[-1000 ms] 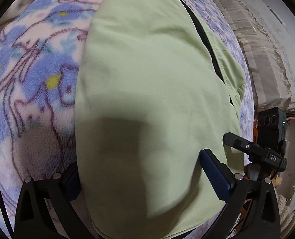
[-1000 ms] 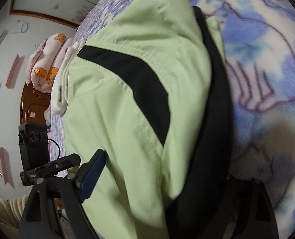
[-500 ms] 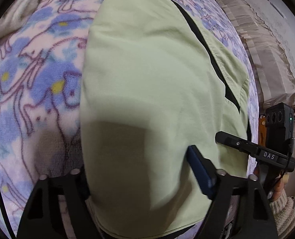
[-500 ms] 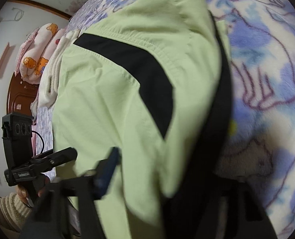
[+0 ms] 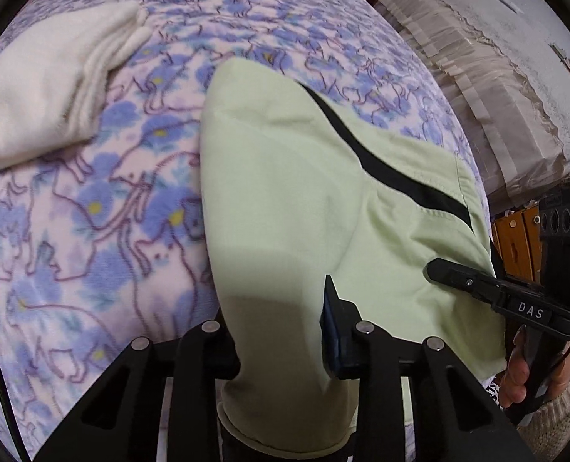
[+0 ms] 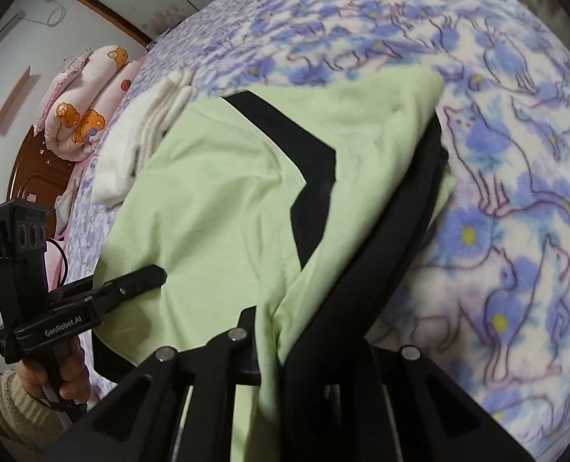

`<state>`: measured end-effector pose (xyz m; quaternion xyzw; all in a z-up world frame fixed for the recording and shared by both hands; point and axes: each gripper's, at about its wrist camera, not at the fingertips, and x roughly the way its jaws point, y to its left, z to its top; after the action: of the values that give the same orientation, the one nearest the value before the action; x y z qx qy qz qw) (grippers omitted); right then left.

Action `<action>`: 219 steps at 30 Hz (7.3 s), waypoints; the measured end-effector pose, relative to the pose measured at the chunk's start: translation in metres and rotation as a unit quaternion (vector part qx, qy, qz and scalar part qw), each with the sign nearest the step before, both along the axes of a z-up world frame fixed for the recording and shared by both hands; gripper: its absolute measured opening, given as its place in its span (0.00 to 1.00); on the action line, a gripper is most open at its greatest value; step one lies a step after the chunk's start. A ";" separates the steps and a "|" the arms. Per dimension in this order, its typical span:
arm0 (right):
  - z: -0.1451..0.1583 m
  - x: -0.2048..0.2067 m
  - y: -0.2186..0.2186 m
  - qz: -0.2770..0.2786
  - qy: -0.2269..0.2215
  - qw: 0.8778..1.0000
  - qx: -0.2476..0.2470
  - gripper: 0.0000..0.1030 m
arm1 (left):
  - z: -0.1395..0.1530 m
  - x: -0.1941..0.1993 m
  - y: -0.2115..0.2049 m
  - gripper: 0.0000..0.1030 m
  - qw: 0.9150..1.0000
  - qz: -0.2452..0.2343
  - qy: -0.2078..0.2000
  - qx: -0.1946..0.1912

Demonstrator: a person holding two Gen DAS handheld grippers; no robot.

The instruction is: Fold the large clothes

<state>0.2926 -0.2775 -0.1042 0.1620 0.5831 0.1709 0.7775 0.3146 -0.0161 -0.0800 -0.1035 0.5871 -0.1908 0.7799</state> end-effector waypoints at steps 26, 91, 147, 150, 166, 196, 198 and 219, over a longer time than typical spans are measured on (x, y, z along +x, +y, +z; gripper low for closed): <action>0.110 0.014 0.198 0.077 -0.077 0.993 0.034 0.11 | 0.110 -0.002 0.214 0.27 0.995 0.081 -0.062 0.007; 0.008 0.174 0.359 0.050 -0.145 0.981 -0.120 0.00 | 0.012 0.161 0.365 0.23 0.964 0.199 -0.125 0.126; 0.183 -0.064 0.237 0.087 -0.131 0.984 -0.081 0.03 | 0.176 -0.093 0.200 0.68 0.983 0.111 -0.105 0.106; 0.167 -0.077 0.233 0.084 -0.118 0.987 -0.076 0.03 | 0.162 -0.106 0.186 0.68 0.984 0.106 -0.097 0.106; 0.091 -0.126 0.195 0.029 -0.110 0.992 -0.058 0.40 | 0.087 -0.143 0.126 0.69 0.985 0.108 -0.073 0.114; 0.081 -0.270 0.158 -0.040 -0.180 0.977 -0.106 0.40 | 0.093 -0.296 0.100 0.89 0.968 0.123 -0.167 0.143; 0.085 -0.277 0.157 -0.043 -0.180 0.977 -0.103 0.40 | 0.098 -0.303 0.100 0.89 0.968 0.124 -0.168 0.139; 0.101 -0.302 0.150 -0.055 -0.195 0.972 -0.116 0.40 | 0.115 -0.323 0.094 0.89 0.964 0.128 -0.184 0.139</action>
<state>-0.0094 -0.1275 -0.0033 0.0656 0.4267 0.0874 0.8978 -0.0085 0.0778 0.0353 -0.0310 0.4358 -0.0216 0.8992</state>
